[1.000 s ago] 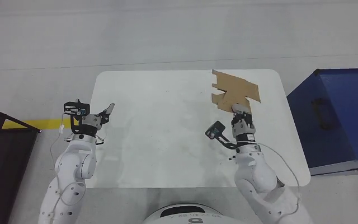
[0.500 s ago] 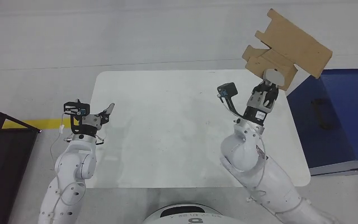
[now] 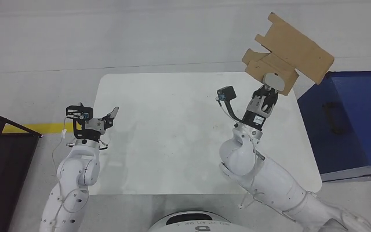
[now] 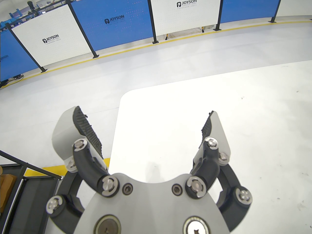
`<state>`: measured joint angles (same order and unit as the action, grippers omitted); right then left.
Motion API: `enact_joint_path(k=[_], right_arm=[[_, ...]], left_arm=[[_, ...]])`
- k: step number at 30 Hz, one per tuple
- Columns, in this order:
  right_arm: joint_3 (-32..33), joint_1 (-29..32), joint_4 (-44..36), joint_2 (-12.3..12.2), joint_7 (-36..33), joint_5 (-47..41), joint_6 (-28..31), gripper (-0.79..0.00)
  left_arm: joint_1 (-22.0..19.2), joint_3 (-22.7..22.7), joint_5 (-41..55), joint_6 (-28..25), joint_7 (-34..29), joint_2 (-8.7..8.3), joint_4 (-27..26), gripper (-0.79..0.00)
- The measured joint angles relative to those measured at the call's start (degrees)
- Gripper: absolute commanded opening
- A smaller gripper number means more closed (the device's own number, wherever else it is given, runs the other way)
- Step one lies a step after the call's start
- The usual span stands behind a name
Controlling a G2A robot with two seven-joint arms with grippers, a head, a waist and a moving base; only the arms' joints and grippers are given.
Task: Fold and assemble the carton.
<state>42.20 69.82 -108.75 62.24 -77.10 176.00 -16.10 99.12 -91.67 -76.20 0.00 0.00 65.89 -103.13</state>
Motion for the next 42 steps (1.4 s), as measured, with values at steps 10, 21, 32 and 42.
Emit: enact_joint_path(k=[10, 21, 32, 42], right_arm=[[-0.54, -4.26, 8.59, 1.02, 8.19, 0.03, 11.48, -0.785], [-9.58, -6.42, 2.96, -1.98, 12.06, -1.72, 4.94, -0.785], [13.48, 5.16, -8.05, -7.50, 58.26, -49.63, -1.92, -0.785], [26.53, 3.57, -0.22, -8.85, 95.95, -92.90, 31.04, -0.785]], left_arm=[[0.00, 0.00, 0.00, 0.00, 0.00, 0.00, 0.00, 0.000], [0.00, 0.00, 0.00, 0.00, 0.00, 0.00, 0.00, 0.000], [0.00, 0.00, 0.00, 0.00, 0.00, 0.00, 0.00, 0.000], [0.00, 0.00, 0.00, 0.00, 0.00, 0.00, 0.00, 0.000]])
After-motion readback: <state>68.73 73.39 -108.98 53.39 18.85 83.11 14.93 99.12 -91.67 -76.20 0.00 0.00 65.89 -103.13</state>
